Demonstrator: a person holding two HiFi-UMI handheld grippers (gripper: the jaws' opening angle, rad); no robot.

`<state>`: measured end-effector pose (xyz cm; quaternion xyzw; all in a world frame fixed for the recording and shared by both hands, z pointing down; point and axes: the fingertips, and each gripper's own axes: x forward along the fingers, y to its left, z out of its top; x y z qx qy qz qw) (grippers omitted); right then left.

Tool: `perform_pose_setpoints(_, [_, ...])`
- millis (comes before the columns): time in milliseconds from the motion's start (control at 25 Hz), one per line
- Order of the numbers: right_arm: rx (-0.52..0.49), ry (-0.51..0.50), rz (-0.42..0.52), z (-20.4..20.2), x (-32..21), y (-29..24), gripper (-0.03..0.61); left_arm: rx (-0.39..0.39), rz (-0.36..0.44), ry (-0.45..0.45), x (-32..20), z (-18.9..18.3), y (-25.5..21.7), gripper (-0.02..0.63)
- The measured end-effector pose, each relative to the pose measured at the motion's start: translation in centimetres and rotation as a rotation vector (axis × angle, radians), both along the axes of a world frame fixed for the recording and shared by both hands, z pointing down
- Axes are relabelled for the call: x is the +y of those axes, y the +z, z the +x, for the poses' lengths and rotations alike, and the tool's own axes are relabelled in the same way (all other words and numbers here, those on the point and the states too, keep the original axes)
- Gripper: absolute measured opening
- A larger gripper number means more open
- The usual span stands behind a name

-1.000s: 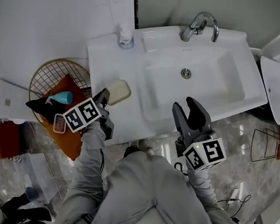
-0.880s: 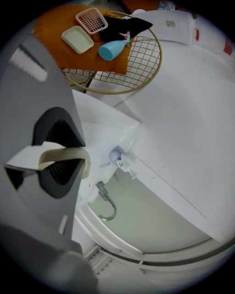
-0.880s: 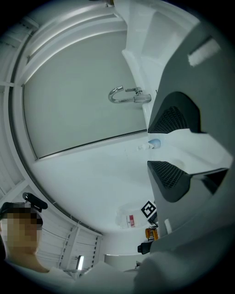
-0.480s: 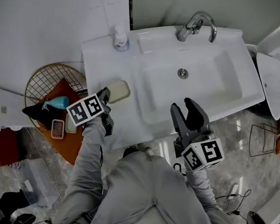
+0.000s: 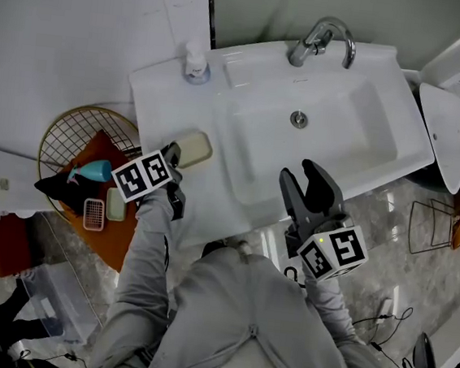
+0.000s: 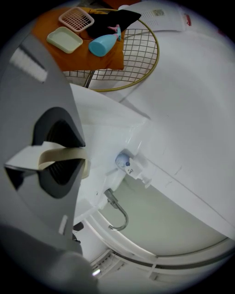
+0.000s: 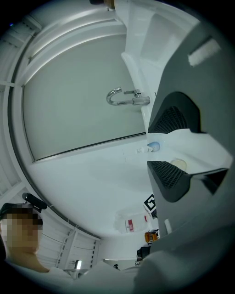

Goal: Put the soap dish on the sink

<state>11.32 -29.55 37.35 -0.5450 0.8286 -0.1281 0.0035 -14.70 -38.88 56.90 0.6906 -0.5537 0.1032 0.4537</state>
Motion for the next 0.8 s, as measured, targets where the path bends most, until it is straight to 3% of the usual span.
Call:
perform_pose_setpoints(560, [-0.006, 0.020, -0.012, 0.7, -0.5, 0.4, 0.187, -0.041, -0.015, 0.021, -1.2, 0.3, 0.6, 0.117])
perform_pose_setpoints(800, [-0.010, 0.019, -0.009, 0.6, -0.7, 0.4, 0.187, -0.094, -0.012, 0.047, -1.2, 0.5, 0.7, 0.120])
